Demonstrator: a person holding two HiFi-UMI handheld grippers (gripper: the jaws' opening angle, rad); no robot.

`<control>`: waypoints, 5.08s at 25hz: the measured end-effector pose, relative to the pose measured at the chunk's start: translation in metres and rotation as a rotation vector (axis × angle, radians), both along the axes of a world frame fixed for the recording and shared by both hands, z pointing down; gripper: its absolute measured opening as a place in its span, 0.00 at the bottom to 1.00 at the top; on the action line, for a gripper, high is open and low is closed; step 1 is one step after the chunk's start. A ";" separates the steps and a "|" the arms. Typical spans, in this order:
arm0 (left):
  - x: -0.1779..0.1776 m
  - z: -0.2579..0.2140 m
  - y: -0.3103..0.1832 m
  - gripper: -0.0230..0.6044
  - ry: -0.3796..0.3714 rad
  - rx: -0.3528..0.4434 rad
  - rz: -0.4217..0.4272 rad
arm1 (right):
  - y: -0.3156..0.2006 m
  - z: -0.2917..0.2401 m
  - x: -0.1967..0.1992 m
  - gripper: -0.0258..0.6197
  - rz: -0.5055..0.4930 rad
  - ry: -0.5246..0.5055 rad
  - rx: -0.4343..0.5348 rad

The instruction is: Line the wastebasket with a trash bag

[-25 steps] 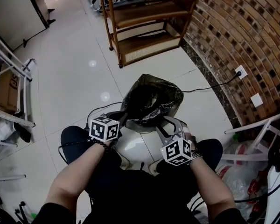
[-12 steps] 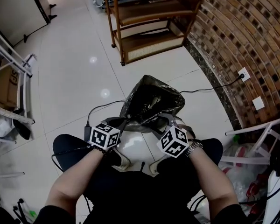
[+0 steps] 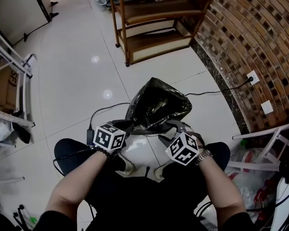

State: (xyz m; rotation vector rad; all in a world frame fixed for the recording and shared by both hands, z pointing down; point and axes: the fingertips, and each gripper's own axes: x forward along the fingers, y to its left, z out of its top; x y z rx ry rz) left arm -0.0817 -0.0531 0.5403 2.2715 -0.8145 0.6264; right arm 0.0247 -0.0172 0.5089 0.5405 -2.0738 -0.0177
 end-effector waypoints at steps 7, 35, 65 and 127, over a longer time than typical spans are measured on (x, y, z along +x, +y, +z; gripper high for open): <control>0.001 0.001 -0.005 0.12 0.010 -0.032 -0.020 | -0.040 0.044 0.055 0.53 -0.154 0.346 0.010; -0.006 0.008 -0.052 0.28 -0.143 -0.097 -0.121 | -0.081 -0.033 0.069 0.40 0.325 -0.037 -0.013; 0.001 0.043 -0.118 0.32 -0.405 -0.055 0.033 | -0.035 0.053 0.117 0.50 0.798 -0.108 -0.272; 0.008 0.035 -0.135 0.39 -0.289 -0.007 0.067 | -0.136 0.015 0.155 0.49 0.838 -0.445 -0.250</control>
